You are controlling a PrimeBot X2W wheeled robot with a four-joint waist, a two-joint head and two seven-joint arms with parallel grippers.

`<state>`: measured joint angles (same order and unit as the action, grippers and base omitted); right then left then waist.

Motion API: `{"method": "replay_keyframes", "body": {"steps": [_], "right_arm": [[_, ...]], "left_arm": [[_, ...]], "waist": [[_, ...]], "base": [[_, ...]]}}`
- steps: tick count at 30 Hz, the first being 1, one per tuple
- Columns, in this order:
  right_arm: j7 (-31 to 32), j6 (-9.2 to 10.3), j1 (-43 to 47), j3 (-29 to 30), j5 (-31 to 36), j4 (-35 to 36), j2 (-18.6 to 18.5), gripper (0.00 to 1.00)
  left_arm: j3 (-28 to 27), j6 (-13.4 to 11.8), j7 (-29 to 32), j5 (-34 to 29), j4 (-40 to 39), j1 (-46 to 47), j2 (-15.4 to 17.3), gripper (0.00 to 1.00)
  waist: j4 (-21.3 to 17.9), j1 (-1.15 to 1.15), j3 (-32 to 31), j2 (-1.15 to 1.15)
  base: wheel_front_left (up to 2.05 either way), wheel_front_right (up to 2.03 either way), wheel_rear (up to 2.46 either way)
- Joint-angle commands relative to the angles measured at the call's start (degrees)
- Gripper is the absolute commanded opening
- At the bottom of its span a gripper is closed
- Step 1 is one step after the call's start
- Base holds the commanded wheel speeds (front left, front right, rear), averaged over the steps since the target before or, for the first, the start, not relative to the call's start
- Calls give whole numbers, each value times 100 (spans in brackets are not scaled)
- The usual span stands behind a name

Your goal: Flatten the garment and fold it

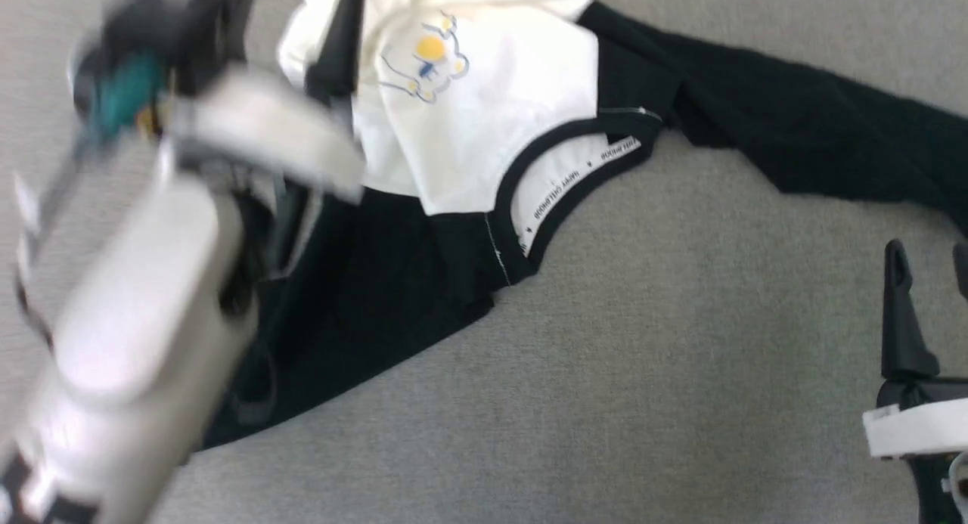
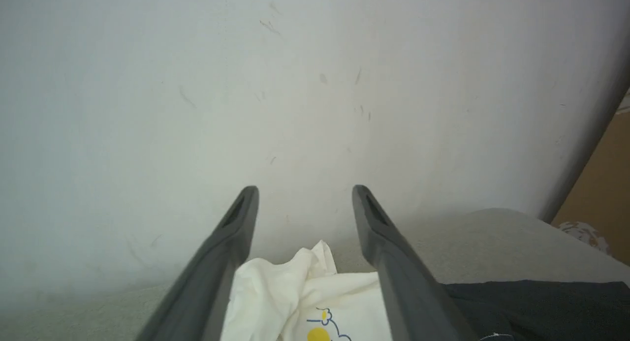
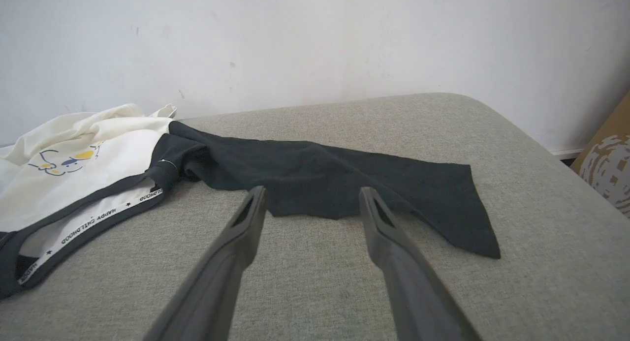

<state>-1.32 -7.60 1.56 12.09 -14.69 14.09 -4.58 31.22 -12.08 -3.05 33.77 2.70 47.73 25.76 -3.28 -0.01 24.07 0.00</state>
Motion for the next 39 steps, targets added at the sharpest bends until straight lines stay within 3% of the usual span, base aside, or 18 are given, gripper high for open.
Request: {"method": "replay_keyframes", "body": {"steps": [1, 7, 12, 16, 21, 27, 31, 34, 39], "right_arm": [[32, 11, 75, -23, 29, 37, 52, 100], [76, 11, 283, -15, 38, 103, 129, 100], [135, 11, 347, 48, 54, 168, 153, 100], [311, 11, 198, 65, 100, 297, 28, 100], [859, 11, -508, 52, -126, 196, -599, 100], [2012, 11, -1525, -60, -553, -674, -1418, 100], [2616, 11, -1978, -242, -486, -1392, -2038, 100], [2963, 11, -2195, -351, -501, -1848, -2320, 100], [3280, 11, -2388, -416, -567, -2305, -2461, 100]], "left_arm": [[-101, -249, -299, -37, -355, -515, 18, 100], [-406, -1206, -1125, -216, -1676, -2530, -190, 100], [-575, -1531, -1190, -636, -2146, -3775, -510, 100], [-675, -1379, -1193, -876, -2295, -4208, -821, 100], [-792, -1111, -1194, -1151, -2236, -4315, -910, 100], [-801, -875, -1194, -1333, -2190, -4220, -1039, 100], [-697, -745, -1194, -1443, -2129, -4080, -1187, 100], [-651, -673, -1194, -1520, -2050, -3982, -1282, 100], [-636, -594, -1195, -1599, -1958, -3900, -1379, 100]], "waist": [[248, 1, -423, 0], [337, 1, -606, 0], [475, 1, -735, 0], [601, 1, -802, 0], [612, 1, -752, 0], [611, 1, -442, 0], [685, 1, -125, 0], [745, 1, 88, 0], [804, 1, 257, 0]], "base": [[0, 0, 0], [0, 0, 0], [0, 0, 0], [0, 0, 0], [0, 0, 0], [0, 0, 0], [0, 0, 0], [0, 0, 0], [0, 0, 0]]}}
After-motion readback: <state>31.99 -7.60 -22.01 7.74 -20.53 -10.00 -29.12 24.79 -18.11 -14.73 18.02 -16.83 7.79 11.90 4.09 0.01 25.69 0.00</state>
